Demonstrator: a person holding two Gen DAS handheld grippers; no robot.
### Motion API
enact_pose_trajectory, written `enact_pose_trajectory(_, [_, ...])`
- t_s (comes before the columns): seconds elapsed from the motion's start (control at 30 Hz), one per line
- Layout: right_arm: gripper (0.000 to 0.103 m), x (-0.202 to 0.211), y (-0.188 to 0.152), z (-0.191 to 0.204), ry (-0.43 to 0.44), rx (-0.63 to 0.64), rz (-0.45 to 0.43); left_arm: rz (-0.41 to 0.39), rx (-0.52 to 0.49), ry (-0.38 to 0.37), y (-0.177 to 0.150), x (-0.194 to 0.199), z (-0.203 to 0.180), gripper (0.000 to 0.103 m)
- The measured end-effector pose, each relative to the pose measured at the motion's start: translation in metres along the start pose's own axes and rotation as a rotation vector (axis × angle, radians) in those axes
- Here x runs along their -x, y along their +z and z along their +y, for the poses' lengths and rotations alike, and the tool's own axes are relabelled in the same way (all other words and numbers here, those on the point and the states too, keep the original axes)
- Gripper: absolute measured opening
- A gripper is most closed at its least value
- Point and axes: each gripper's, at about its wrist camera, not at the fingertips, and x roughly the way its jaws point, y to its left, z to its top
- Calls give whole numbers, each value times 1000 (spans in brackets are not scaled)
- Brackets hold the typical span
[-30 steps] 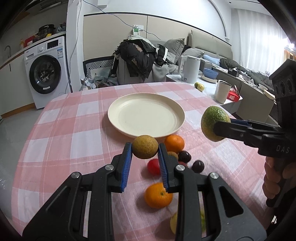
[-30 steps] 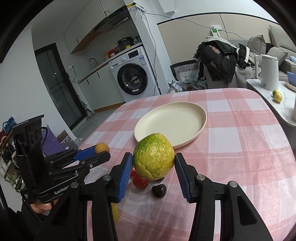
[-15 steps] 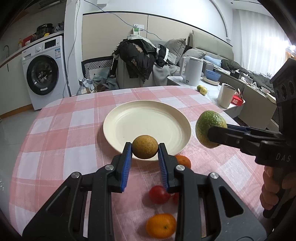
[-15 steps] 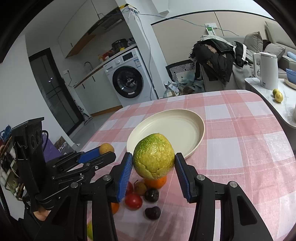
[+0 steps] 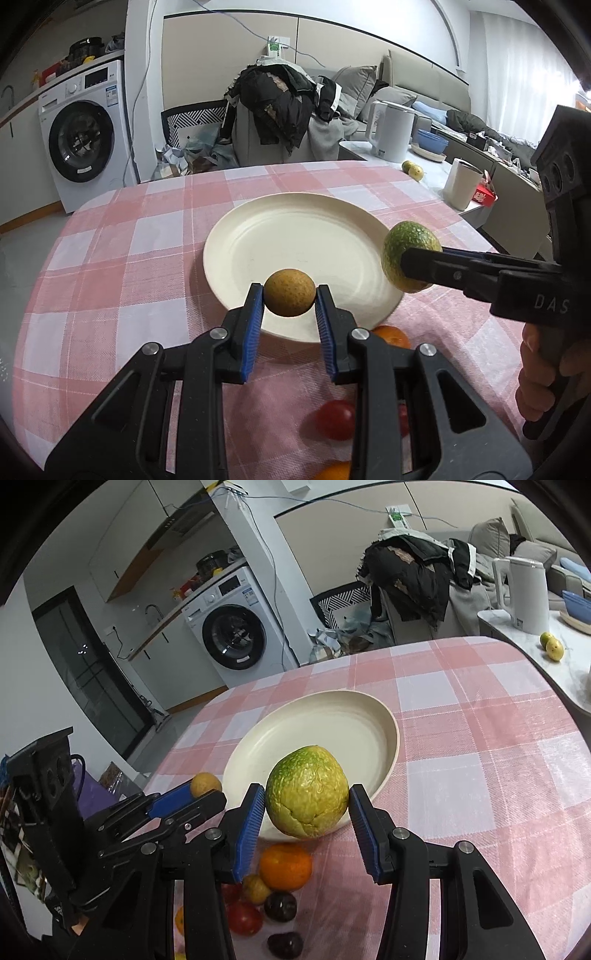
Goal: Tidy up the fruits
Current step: 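Carry both fruits onto the cream plate and open both tools, then withdraw both tools from the plate back toward the fruit cluster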
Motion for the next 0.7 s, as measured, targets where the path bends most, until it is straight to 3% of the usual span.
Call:
enact_pose_trajectory(0.3, [48, -25, 0, -8, -3, -34, 52, 36, 9, 17, -1, -22, 11, 25])
enact_pose_trajectory(0.47, [51, -17, 2, -11, 2, -63, 36, 32, 17, 27, -3, -15, 14, 29])
enact_pose_trajectory(0.53, [51, -10, 3, -12, 0, -61, 21, 28, 15, 36, -5, -7, 14, 52])
enact_pose_trajectory(0.63, [59, 0, -3, -13, -8, -54, 17, -4, 26, 15, -11, 14, 14, 71])
enact_pose_trajectory(0.7, [79, 6, -9, -13, 0, -44, 28, -19, 28, 8, -16, 30, 14, 85])
